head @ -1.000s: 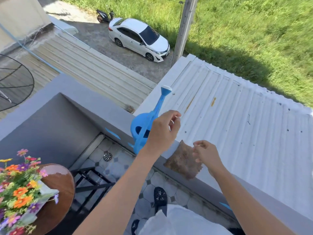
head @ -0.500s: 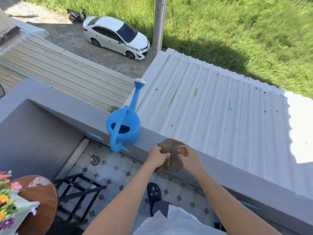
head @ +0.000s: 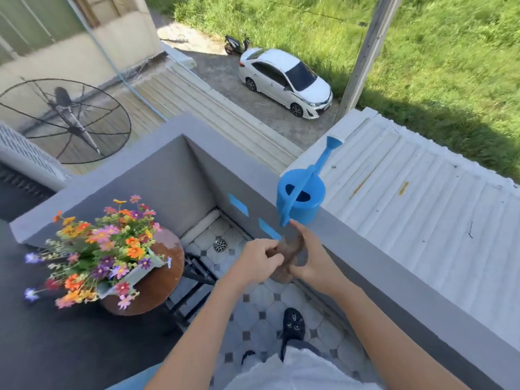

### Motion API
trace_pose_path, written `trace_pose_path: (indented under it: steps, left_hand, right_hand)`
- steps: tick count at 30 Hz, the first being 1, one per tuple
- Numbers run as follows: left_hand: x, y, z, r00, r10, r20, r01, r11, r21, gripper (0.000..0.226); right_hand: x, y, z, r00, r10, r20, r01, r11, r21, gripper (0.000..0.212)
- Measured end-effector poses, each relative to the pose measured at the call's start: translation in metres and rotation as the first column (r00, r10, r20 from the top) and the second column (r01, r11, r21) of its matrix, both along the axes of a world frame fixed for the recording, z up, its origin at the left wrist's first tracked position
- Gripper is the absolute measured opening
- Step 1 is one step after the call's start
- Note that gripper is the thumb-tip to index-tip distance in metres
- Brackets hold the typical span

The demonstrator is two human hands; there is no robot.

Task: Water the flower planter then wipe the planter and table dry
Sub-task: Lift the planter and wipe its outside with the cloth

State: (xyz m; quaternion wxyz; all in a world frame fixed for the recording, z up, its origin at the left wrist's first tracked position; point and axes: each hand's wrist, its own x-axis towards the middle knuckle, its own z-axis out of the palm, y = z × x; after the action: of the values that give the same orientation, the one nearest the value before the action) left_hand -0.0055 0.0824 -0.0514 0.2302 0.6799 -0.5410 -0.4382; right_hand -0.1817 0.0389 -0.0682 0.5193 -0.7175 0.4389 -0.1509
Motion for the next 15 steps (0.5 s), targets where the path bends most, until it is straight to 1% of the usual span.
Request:
trace_pose_path:
  steps: [1, 2, 4, 5, 7, 8, 9, 10, 11, 12, 14, 15]
  left_hand:
    - [0.015, 0.012, 0.005, 0.999, -0.003, 0.047, 0.004, 1.000, -0.024, 0.022]
    - [0.033, 0.028, 0.008, 0.996, 0.017, 0.092, -0.013, 0.999, -0.052, 0.013]
    - [0.064, 0.059, 0.010, 0.988, 0.112, 0.107, -0.101, 0.990, -0.098, 0.020]
    - [0.078, 0.074, 0.010, 0.980, 0.179, 0.087, -0.169, 0.979, -0.111, 0.022]
    - [0.099, 0.101, 0.009, 0.952, 0.305, 0.030, -0.299, 0.946, -0.127, 0.024]
    - [0.108, 0.113, 0.004, 0.928, 0.374, -0.011, -0.372, 0.920, -0.126, 0.023]
    - [0.115, 0.123, 0.000, 0.887, 0.457, -0.068, -0.462, 0.880, -0.114, 0.021]
    - [0.121, 0.130, -0.004, 0.819, 0.558, -0.135, -0.570, 0.817, -0.082, 0.017]
    - [0.127, 0.137, -0.008, 0.718, 0.667, -0.197, -0.685, 0.728, -0.031, 0.014]
    - [0.133, 0.141, -0.014, 0.596, 0.765, -0.246, -0.782, 0.622, 0.041, 0.014]
    - [0.146, 0.146, -0.029, 0.357, 0.891, -0.282, -0.882, 0.421, 0.214, 0.020]
    - [0.152, 0.146, -0.039, 0.269, 0.919, -0.289, -0.889, 0.352, 0.292, 0.022]
  right_hand:
    - [0.012, 0.002, 0.003, 0.999, 0.049, -0.008, -0.049, 0.998, 0.029, 0.089]
    - [0.029, 0.005, 0.007, 0.994, 0.109, -0.033, -0.107, 0.993, 0.039, 0.079]
    - [0.061, 0.012, 0.011, 0.974, 0.205, -0.102, -0.204, 0.979, 0.018, 0.044]
    - [0.077, 0.018, 0.013, 0.964, 0.244, -0.101, -0.243, 0.970, 0.023, 0.032]
    - [0.106, 0.032, 0.016, 0.955, 0.285, -0.084, -0.281, 0.958, 0.057, 0.025]
    - [0.119, 0.040, 0.017, 0.956, 0.283, -0.084, -0.278, 0.959, 0.058, 0.021]
    - [0.130, 0.046, 0.016, 0.959, 0.268, -0.088, -0.264, 0.963, 0.049, 0.023]
    - [0.140, 0.052, 0.013, 0.966, 0.243, -0.092, -0.240, 0.970, 0.043, 0.024]
    - [0.149, 0.057, 0.010, 0.972, 0.210, -0.101, -0.206, 0.977, 0.051, 0.021]
    - [0.156, 0.061, 0.007, 0.978, 0.177, -0.113, -0.170, 0.983, 0.068, 0.015]
    - [0.167, 0.065, -0.001, 0.984, 0.120, -0.132, -0.107, 0.989, 0.101, 0.010]
    - [0.171, 0.065, -0.004, 0.986, 0.094, -0.137, -0.078, 0.990, 0.120, 0.013]
